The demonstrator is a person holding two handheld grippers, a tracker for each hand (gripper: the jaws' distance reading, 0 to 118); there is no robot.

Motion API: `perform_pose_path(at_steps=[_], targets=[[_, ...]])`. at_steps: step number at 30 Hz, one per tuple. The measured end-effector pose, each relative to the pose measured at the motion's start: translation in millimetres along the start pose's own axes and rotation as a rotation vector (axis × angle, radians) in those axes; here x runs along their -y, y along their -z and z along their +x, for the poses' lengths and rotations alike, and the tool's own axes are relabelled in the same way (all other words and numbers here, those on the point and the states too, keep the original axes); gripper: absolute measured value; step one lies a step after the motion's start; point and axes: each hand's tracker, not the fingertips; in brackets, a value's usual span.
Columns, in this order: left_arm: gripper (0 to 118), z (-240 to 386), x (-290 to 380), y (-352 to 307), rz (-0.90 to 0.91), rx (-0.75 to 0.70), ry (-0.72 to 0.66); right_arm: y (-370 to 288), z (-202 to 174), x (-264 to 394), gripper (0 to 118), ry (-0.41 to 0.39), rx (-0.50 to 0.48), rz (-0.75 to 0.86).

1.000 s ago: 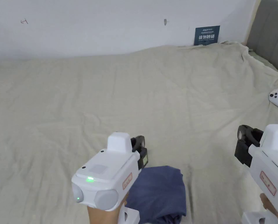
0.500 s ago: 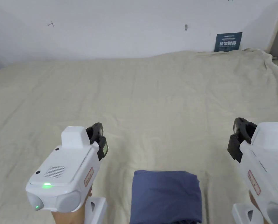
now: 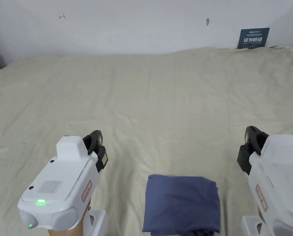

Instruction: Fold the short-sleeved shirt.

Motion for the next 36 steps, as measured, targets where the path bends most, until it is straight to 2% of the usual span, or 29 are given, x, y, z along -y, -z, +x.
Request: perform_pose_path(at_steps=[12,20,25,26,28,30,33,36], targets=[[0,0,27,12,-0.114,0.047,-0.019,39,-32,106,0,0.076,-0.072,-0.287],[0,10,58,28,-0.233,0.083,-0.049,56,-51,155,0,0.054,-0.088,-0.387],[0,19,80,37,-0.351,0.132,-0.059,68,-48,196,0,0.049,-0.068,-0.471],[0,20,83,41,-0.389,0.143,-0.062,69,-49,203,0,0.047,-0.064,-0.481],[0,22,91,48,-0.463,0.175,-0.084,65,-50,211,0,0.026,-0.075,-0.386],[1,24,100,55,-0.534,0.219,-0.115,61,-54,210,0,0.008,-0.075,-0.389],[12,28,112,65,-0.610,0.256,-0.154,59,-51,219,0,-0.007,-0.079,-0.357],[36,29,120,72,-0.663,0.303,-0.224,60,-47,217,0,-0.010,-0.089,-0.356]])
